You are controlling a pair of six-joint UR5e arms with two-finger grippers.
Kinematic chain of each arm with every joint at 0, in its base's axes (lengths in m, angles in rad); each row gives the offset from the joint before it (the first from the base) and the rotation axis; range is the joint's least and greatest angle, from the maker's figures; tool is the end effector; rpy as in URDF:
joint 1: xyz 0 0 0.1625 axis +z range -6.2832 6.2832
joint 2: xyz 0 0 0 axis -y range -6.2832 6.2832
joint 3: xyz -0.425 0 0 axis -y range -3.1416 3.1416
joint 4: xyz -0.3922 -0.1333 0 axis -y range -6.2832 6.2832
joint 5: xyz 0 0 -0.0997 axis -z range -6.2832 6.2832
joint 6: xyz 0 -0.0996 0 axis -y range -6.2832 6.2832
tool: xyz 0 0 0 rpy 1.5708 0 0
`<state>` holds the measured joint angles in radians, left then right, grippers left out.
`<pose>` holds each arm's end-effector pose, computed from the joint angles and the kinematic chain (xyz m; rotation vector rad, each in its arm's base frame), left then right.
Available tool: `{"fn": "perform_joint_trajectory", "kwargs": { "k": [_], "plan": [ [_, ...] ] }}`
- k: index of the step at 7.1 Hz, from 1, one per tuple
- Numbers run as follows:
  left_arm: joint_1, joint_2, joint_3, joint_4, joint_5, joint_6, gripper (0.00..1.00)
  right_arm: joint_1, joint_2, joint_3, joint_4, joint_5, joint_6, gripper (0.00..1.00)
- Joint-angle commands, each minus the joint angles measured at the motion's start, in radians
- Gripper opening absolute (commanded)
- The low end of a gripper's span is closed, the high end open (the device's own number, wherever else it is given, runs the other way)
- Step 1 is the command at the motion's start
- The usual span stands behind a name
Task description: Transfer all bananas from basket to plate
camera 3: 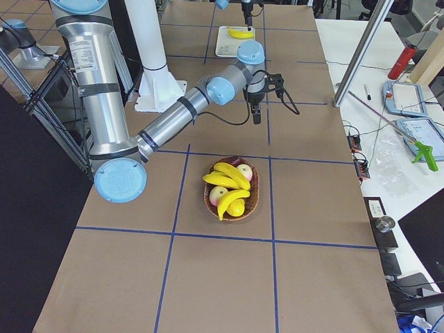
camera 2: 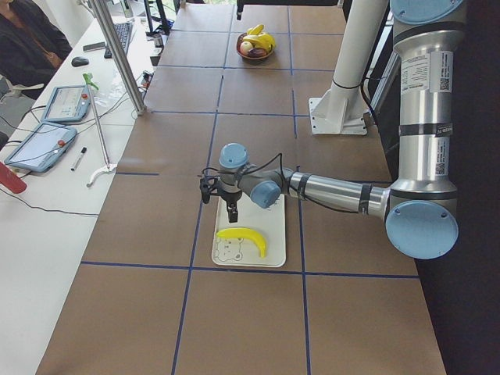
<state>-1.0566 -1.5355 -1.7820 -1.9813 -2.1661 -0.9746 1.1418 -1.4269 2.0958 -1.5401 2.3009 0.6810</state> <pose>0.1784 -0.4733 0.5321 0.0268 0.8118 -0.2604 -0.1441 -0.4759 0.3325 0.1983 -0.9436 -0.0231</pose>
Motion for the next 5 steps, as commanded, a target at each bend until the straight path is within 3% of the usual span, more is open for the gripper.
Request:
{"fn": "perform_joint_trajectory", "kwargs": {
  "k": [1,3,5],
  "plan": [
    [0.001,-0.104,-0.076,0.153,-0.003,-0.004,1.00,0.032,-0.116,-0.007,-0.052,-0.001,-0.063,1.00],
    [0.007,-0.109,-0.076,0.151,-0.007,-0.009,1.00,0.001,-0.090,0.003,-0.219,-0.076,-0.034,1.00],
    [0.009,-0.129,-0.079,0.153,-0.008,-0.016,1.00,-0.054,-0.086,0.000,-0.235,-0.153,0.045,1.00]
  ]
}}
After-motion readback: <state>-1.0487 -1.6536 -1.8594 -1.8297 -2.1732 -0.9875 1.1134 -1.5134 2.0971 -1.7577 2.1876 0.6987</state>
